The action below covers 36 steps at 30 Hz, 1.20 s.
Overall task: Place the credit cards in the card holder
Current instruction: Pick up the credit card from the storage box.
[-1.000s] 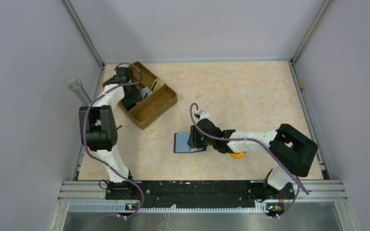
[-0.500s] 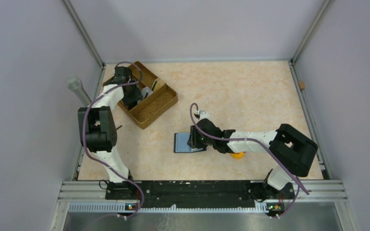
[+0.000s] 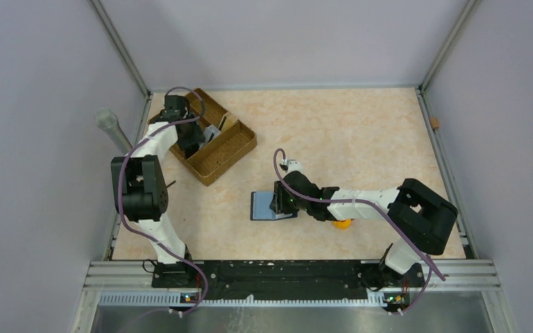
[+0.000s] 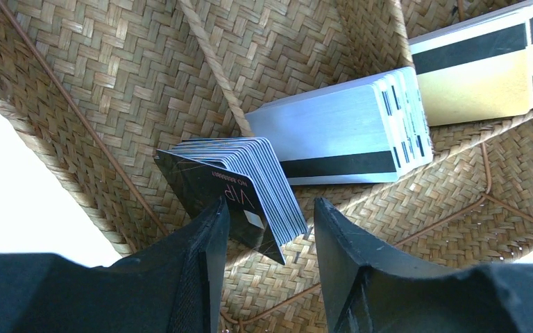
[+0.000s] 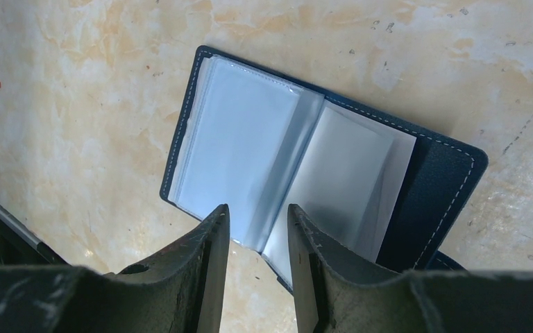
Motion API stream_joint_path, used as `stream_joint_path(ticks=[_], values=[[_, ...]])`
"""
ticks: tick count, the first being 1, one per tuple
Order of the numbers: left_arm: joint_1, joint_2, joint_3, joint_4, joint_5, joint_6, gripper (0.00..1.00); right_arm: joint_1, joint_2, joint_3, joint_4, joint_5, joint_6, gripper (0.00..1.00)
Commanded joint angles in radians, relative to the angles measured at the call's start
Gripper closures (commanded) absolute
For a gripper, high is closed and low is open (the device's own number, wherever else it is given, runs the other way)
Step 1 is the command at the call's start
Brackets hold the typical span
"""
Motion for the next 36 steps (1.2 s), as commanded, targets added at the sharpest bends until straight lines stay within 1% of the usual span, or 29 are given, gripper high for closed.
stream_joint_path(ticks=[1,3,4,8,12,21,25,29,33,36], values=[[-0.008,-0.058,-0.006,0.052,0.028,0.008,0.48,0.008,-0.039,0.013,0.012,-0.004,-0.017,0.64],[-0.008,-0.058,-0.007,0.052,0.027,0.011,0.48,0.009,-0.038,0.015,0.012,-0.005,-0.017,0.64],[-0.008,-0.058,-0.008,0.052,0.028,0.011,0.50,0.008,-0.037,0.016,0.012,-0.006,-0.018,0.64],[-0.008,-0.056,-0.009,0.052,0.032,0.011,0.60,0.008,-0.037,0.017,0.012,-0.006,-0.018,0.64],[-0.007,-0.062,-0.009,0.046,0.022,0.010,0.66,0.008,-0.036,0.018,0.011,-0.006,-0.020,0.64],[-0.008,-0.094,-0.028,0.045,0.007,0.011,0.67,0.008,-0.036,0.021,0.008,-0.006,-0.021,0.64],[-0.008,-0.094,-0.027,0.038,0.012,0.008,0.73,0.009,-0.038,0.021,0.007,-0.005,-0.021,0.64],[-0.008,-0.095,-0.031,0.039,0.002,0.020,0.76,0.009,-0.037,0.021,0.004,-0.003,-0.021,0.64],[-0.007,-0.075,-0.017,0.015,-0.059,0.025,0.69,0.008,-0.040,0.018,0.005,-0.004,-0.021,0.64],[-0.006,-0.058,-0.004,0.010,-0.086,0.027,0.57,0.008,-0.042,0.017,0.005,-0.004,-0.021,0.64]])
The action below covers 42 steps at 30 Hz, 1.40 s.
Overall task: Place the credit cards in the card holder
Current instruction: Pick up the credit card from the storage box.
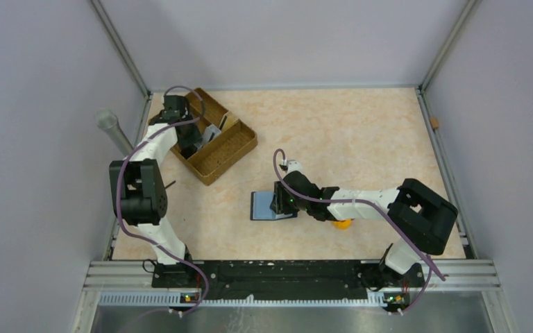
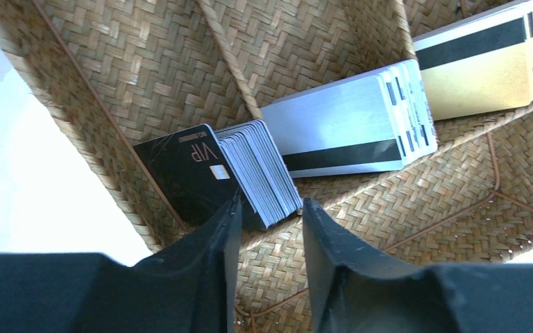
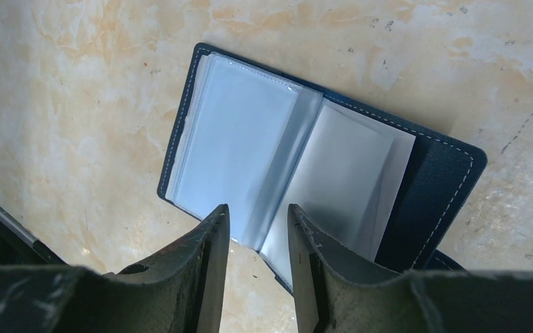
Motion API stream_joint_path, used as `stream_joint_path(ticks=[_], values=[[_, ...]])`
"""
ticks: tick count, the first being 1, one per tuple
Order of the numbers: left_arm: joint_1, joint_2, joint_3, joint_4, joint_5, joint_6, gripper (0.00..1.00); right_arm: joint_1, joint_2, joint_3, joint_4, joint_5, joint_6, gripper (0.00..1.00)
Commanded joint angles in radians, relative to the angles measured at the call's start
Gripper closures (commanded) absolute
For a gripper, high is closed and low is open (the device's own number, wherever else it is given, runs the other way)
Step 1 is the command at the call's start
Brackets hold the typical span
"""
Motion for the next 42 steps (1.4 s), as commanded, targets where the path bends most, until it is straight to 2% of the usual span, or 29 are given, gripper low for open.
stream_joint_path(ticks=[1,4,9,14,19,25,42], values=[[0.003,-0.008,0.025,-0.005,-0.069,0.005,0.54,0.008,-0.043,0.017,0.009,-0.002,-0.013,0.64],[0.022,-0.006,0.023,0.002,-0.078,-0.010,0.44,0.008,-0.048,0.011,0.012,-0.001,-0.014,0.64],[0.055,0.008,0.037,0.038,-0.020,0.000,0.39,0.009,-0.050,0.007,0.015,-0.005,-0.014,0.63],[0.081,0.035,0.084,0.022,-0.041,0.014,0.40,0.007,-0.050,0.006,0.014,-0.002,-0.014,0.63],[0.096,0.076,0.128,0.020,-0.022,0.013,0.47,0.009,-0.041,0.008,0.019,-0.009,-0.014,0.63],[0.096,0.133,0.178,-0.011,-0.030,0.008,0.48,0.008,-0.034,0.012,0.015,-0.008,-0.014,0.63],[0.096,0.120,0.146,0.004,-0.097,-0.041,0.54,0.008,-0.012,0.021,0.016,-0.020,-0.014,0.63]])
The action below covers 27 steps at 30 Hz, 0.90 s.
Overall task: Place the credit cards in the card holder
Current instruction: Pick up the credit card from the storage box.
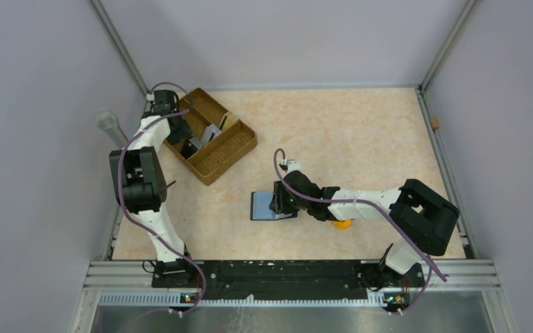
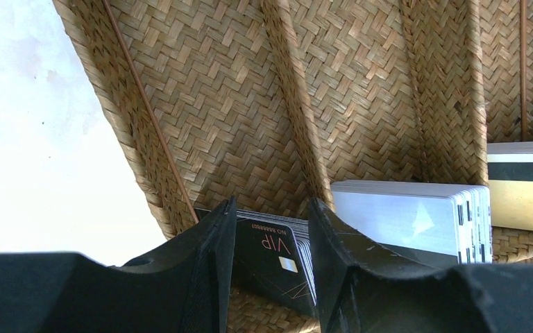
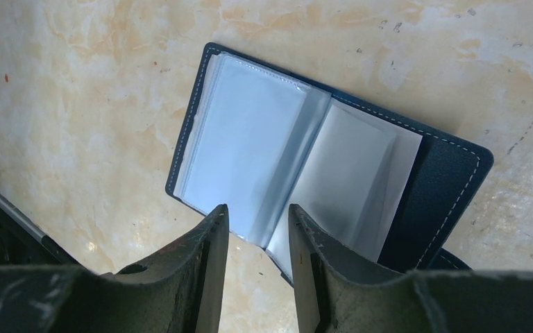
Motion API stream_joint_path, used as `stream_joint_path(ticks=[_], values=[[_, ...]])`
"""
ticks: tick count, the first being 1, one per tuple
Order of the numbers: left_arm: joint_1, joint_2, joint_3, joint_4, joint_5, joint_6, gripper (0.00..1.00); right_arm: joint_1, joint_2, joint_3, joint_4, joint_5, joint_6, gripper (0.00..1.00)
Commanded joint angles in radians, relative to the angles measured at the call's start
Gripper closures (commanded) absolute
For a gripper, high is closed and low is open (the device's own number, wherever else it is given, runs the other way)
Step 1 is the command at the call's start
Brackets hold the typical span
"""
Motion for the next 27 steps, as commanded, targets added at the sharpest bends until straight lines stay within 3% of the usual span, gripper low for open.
stream_joint_path(ticks=[1,13,27], values=[[0.004,-0.027,0.001,0.013,-0.026,-0.018,0.54,0.008,-0.001,0.021,0.015,-0.009,-0.013,0.63],[0.004,-0.046,-0.015,-0.005,-0.036,-0.017,0.61,0.008,0.002,0.021,0.015,-0.012,-0.013,0.63],[0.004,-0.120,-0.072,-0.015,-0.062,-0.023,0.62,0.009,-0.004,0.018,0.013,-0.014,-0.013,0.63]])
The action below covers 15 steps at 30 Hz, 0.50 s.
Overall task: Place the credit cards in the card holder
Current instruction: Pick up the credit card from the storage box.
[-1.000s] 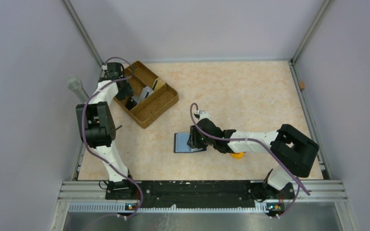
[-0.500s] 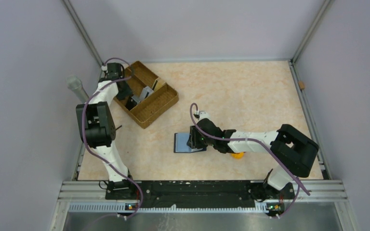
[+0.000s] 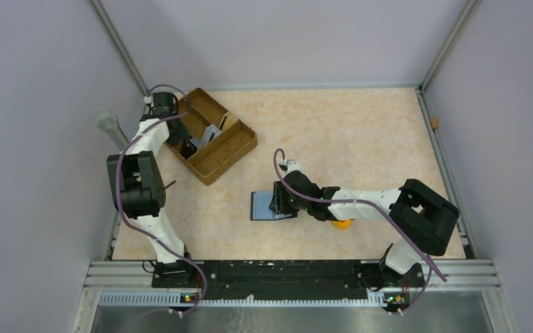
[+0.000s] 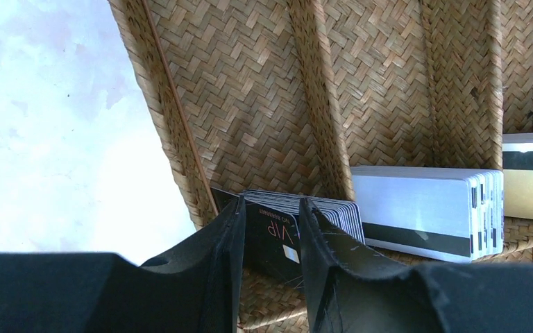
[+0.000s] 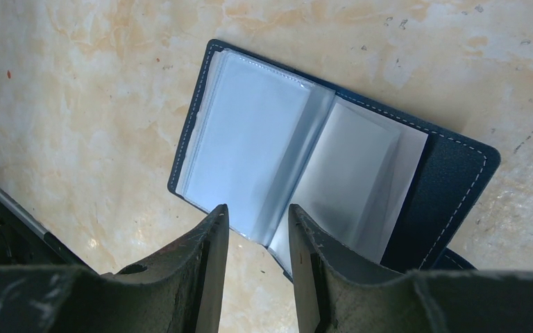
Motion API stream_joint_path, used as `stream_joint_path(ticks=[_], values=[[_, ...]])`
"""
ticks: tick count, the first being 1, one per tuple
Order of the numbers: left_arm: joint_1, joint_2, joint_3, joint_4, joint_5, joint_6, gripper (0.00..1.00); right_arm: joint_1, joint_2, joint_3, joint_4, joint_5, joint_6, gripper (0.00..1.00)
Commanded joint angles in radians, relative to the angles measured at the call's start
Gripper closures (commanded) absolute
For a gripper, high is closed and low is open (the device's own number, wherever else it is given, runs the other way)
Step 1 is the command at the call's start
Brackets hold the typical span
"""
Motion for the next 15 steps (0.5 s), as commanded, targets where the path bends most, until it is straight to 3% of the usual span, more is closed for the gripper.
stream_joint_path(ticks=[1,15], values=[[0.004,-0.067,-0.020,-0.014,-0.026,0.002,0.62,0.008,-0.006,0.018,0.012,-0.002,-0.013,0.63],[0.011,-0.171,-0.120,-0.033,-0.082,0.019,0.61,0.009,-0.030,0.006,0.013,-0.002,-0.011,0.63]])
